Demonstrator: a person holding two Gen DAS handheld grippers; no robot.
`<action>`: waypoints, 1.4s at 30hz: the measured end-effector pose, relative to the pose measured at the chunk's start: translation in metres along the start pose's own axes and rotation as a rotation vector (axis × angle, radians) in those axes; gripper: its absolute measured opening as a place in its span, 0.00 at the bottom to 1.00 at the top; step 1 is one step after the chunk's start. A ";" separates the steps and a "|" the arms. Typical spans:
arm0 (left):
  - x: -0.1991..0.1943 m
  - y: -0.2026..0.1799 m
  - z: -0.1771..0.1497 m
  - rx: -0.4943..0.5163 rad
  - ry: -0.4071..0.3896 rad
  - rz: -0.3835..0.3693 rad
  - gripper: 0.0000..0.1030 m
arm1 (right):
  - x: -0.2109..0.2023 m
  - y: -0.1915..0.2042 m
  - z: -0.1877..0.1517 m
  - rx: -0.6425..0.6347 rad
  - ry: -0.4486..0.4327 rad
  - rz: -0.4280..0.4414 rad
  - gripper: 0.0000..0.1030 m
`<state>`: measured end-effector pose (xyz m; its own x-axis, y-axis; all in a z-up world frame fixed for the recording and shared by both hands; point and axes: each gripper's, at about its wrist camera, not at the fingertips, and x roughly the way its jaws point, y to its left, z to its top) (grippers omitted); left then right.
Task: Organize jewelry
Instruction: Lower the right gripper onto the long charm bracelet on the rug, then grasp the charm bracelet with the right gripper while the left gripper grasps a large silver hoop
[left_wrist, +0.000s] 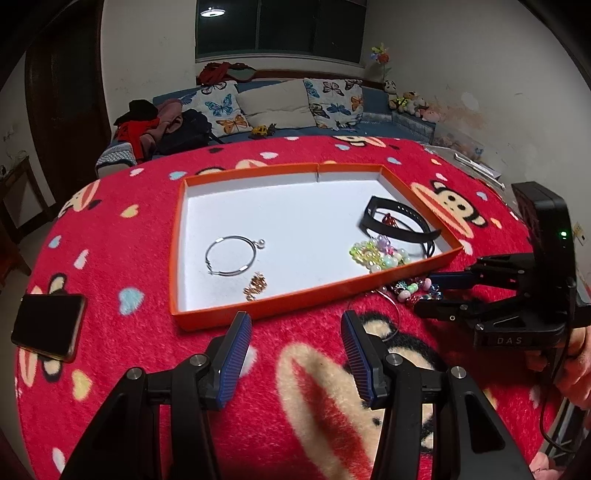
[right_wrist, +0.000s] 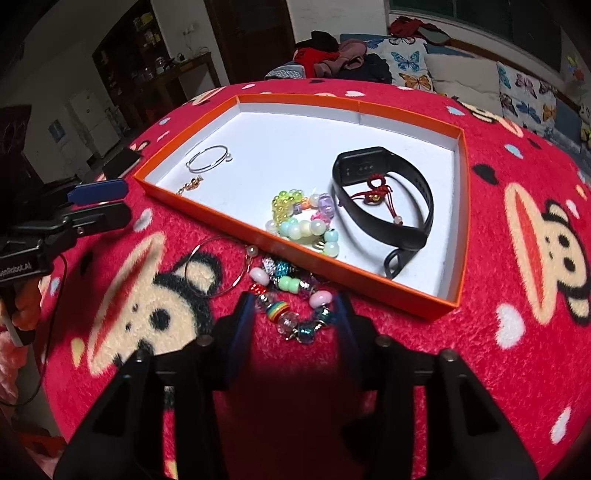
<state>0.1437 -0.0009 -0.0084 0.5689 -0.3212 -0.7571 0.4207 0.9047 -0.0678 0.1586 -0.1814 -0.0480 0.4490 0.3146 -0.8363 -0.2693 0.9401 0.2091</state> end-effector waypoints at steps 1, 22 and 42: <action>0.002 -0.001 0.000 0.002 0.004 -0.003 0.53 | -0.001 0.002 -0.001 -0.009 0.002 -0.006 0.34; 0.048 -0.040 0.004 0.090 0.053 -0.082 0.40 | -0.032 0.012 -0.037 -0.048 0.038 0.013 0.31; 0.048 -0.048 -0.015 0.179 0.097 -0.049 0.05 | -0.037 0.006 -0.039 -0.022 0.051 0.050 0.48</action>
<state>0.1402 -0.0556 -0.0511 0.4781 -0.3273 -0.8151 0.5697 0.8218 0.0042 0.1071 -0.1925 -0.0354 0.3905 0.3537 -0.8500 -0.3090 0.9201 0.2408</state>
